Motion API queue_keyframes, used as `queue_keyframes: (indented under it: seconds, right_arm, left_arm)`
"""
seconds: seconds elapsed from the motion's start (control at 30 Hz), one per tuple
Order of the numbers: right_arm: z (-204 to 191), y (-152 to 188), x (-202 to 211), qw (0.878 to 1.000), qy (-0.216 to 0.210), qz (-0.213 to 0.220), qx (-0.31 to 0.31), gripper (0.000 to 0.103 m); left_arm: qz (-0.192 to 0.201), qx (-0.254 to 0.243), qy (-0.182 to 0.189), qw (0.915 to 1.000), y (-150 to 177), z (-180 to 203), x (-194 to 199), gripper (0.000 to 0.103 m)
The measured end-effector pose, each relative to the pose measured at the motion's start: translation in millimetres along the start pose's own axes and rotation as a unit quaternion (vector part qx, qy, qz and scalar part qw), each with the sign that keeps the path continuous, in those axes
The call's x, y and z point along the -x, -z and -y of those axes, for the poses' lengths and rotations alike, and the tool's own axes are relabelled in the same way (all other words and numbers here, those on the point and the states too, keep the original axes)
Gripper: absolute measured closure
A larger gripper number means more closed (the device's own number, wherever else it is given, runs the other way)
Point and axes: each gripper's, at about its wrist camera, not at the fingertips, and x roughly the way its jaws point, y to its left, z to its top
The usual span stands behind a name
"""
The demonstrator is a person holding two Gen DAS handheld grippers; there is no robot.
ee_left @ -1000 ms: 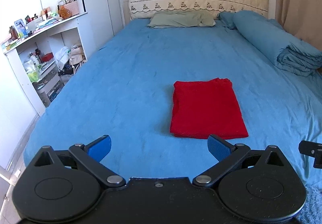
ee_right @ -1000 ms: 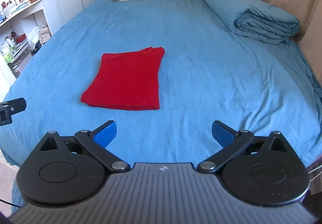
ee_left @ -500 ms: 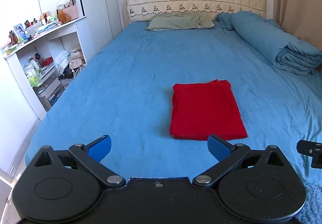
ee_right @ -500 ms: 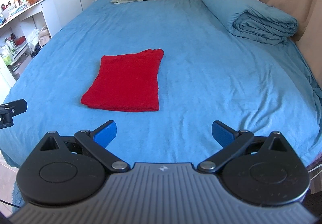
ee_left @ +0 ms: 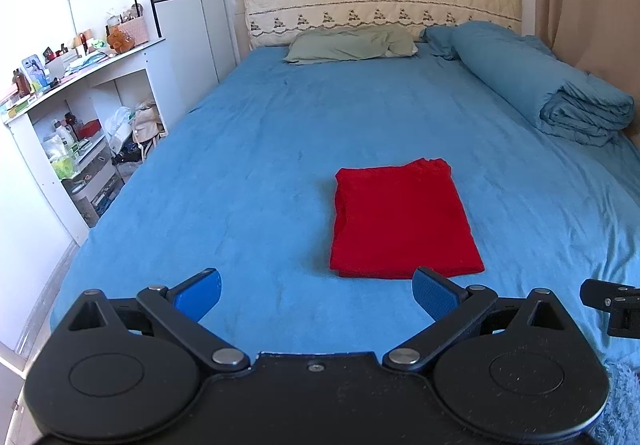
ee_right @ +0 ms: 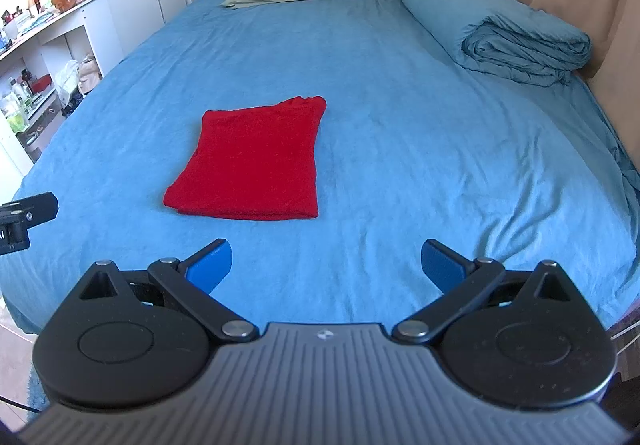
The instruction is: Fold small clothes
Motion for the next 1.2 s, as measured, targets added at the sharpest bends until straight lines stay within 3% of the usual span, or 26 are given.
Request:
queue_keyframes:
  seconds: [1.2]
  right_arm:
    - [-6.0, 3.3, 7.4, 1.000, 0.009, 0.004, -0.001, 0.000]
  left_arm:
    - [0.006, -0.005, -0.008, 0.9999, 5.4, 4.0, 3.8, 0.000]
